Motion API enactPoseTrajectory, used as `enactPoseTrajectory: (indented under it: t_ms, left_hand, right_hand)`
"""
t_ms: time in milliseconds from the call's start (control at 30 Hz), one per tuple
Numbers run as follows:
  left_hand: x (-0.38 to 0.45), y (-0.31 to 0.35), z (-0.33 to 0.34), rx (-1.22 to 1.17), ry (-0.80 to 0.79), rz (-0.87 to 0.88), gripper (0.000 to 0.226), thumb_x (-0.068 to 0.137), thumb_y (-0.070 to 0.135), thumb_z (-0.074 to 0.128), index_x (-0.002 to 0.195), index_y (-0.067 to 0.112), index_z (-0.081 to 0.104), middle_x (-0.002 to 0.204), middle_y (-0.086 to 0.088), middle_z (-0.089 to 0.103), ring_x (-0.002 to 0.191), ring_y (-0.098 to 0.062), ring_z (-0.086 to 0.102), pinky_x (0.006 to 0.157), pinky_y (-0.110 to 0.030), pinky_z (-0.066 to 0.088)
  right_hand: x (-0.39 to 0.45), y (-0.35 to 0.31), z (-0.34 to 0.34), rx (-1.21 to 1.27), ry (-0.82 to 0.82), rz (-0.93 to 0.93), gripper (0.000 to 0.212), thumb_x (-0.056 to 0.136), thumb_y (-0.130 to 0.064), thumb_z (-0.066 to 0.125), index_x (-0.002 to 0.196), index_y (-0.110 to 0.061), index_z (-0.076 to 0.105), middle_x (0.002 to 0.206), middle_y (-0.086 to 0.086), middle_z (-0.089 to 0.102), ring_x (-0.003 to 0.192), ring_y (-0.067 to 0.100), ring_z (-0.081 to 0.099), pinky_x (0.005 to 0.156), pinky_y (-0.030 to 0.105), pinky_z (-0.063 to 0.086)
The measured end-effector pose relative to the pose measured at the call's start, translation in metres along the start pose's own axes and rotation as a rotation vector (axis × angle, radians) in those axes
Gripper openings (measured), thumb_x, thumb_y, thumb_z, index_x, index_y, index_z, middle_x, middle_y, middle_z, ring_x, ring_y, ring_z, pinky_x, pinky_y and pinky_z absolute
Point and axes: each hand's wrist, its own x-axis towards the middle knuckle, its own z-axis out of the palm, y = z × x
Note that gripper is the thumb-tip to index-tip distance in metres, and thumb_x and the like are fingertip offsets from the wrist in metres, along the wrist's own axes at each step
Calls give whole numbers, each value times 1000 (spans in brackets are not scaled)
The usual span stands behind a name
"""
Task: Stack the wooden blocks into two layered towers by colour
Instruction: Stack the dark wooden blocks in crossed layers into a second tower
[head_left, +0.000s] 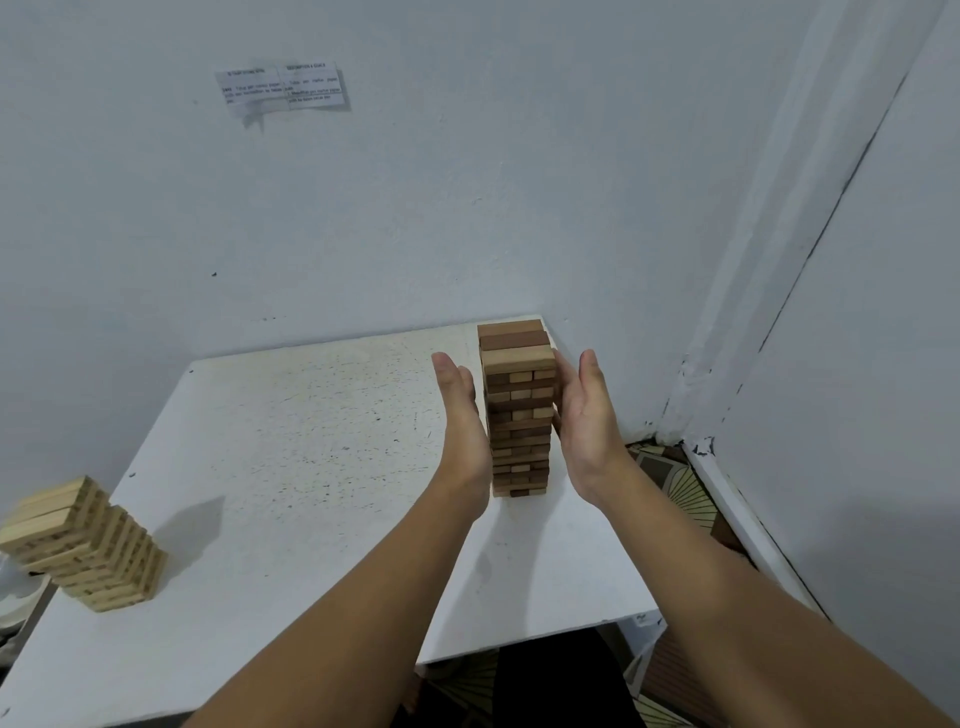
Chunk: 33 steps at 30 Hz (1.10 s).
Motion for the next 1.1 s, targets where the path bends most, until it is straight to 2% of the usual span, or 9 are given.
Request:
enactPoseTrajectory:
  t_ms: [100,200,300,367,533,767,867,933,1100]
  left_hand:
    - [2,-11,-3,6,16,-28,109,74,97,4,164,38,22,169,19,22,157,-9,13,115,-31,12]
    - [4,-18,-2,10,-10,-19,119,67,106,11,159,35,37,161,10,42,151,-14,35,125,-42,21]
    - [2,-16,2,15,-19,33,103,85,90,3,139,26,64,133,5,70,127,-10,62,108,-35,44]
    - [-1,-15,4,4,-41,52,98,92,82,-1,130,26,70,124,6,74,118,-7,67,96,-28,47]
    - [-3,-13,4,10,-39,50,95,91,82,1,129,30,69,121,10,75,113,-1,68,91,-25,47]
    - [1,-17,1,15,-42,38,97,88,85,2,137,28,64,131,8,71,123,-4,63,96,-23,43]
    - [2,-21,-5,27,-6,-27,107,78,93,4,163,33,29,167,15,30,156,-9,22,114,-27,17]
    - [-1,-25,-9,32,10,-58,106,78,91,2,166,32,14,171,17,13,158,-6,7,119,-29,8]
    - [-4,-42,-12,38,-16,-95,113,73,100,2,164,36,21,168,19,21,156,-6,17,124,-35,9]
  right_hand:
    - [0,10,-3,-14,-2,10,111,70,-102,35,158,-34,39,161,-11,42,153,9,30,129,48,15]
    - [-8,6,1,-29,22,38,100,82,-95,28,157,-32,42,156,-10,49,148,9,39,127,46,23]
    - [-6,7,3,-15,23,14,73,105,-68,9,149,-27,53,140,-5,66,132,8,58,107,32,45]
    - [-5,10,3,27,4,13,70,107,-62,7,146,-28,55,136,-5,68,128,7,61,99,28,47]
    - [-8,11,9,36,9,34,77,98,-77,20,153,-30,48,149,-4,58,142,13,49,122,47,32]
    - [0,19,2,70,-10,12,71,107,-64,11,152,-25,49,142,-1,64,135,14,56,114,39,42]
    - [-4,21,0,51,6,27,75,102,-71,16,156,-27,43,151,-5,56,141,11,50,120,40,36]
    - [-8,23,0,48,13,60,85,93,-78,22,159,-29,38,157,-8,49,146,9,42,126,44,27]
    - [-9,35,-4,28,7,77,76,101,-74,14,154,-30,47,147,-7,60,140,9,50,121,44,34]
